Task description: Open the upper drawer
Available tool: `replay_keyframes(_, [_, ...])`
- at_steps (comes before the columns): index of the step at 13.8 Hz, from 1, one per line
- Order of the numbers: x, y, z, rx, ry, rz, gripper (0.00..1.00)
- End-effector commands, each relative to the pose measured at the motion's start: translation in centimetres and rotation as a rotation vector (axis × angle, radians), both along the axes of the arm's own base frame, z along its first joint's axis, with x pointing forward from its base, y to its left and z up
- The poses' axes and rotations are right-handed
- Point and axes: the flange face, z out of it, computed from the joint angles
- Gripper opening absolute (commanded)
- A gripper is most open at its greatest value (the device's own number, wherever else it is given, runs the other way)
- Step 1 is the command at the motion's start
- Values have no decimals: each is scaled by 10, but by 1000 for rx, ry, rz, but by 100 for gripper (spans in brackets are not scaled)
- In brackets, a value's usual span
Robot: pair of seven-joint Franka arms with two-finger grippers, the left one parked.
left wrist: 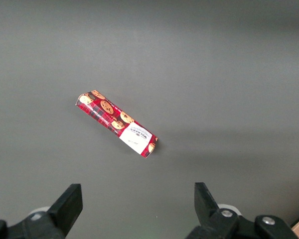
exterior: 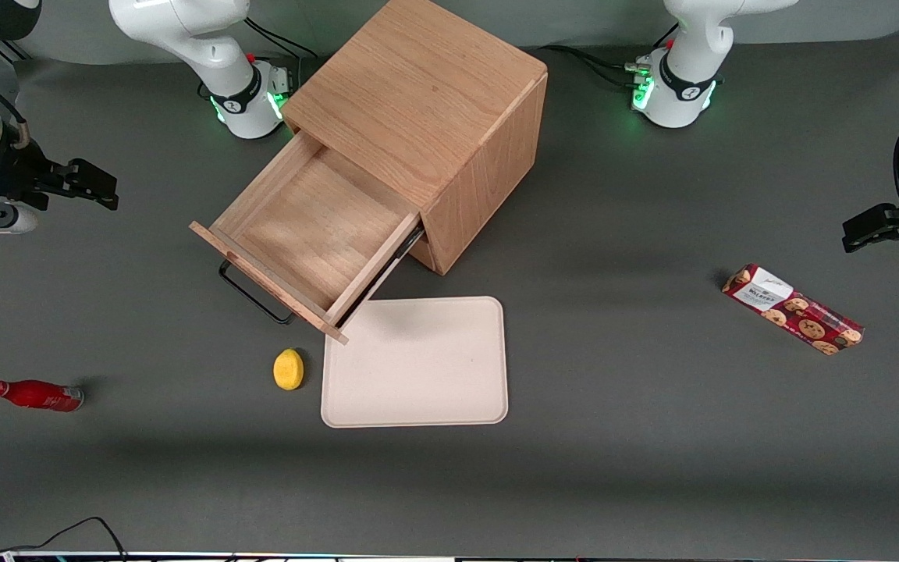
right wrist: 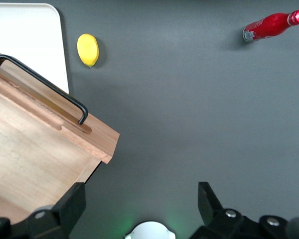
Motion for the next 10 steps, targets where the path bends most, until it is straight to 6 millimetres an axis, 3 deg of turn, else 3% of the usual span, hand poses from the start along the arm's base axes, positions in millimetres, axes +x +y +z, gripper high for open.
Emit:
replay_keyframes(1, [-28,-17,-16,42,-60,-49,100])
replay_keyframes(4, [-24,-29,-30,60,-101,-68,100])
replay_keyframes(6, [-9,-52,-27,53,-113,-114,100])
replay_keyframes(8, [10,-57,-21,46,-128,-127,100])
replay_keyframes(10, [12,-59,-21,52,-128,-134,100])
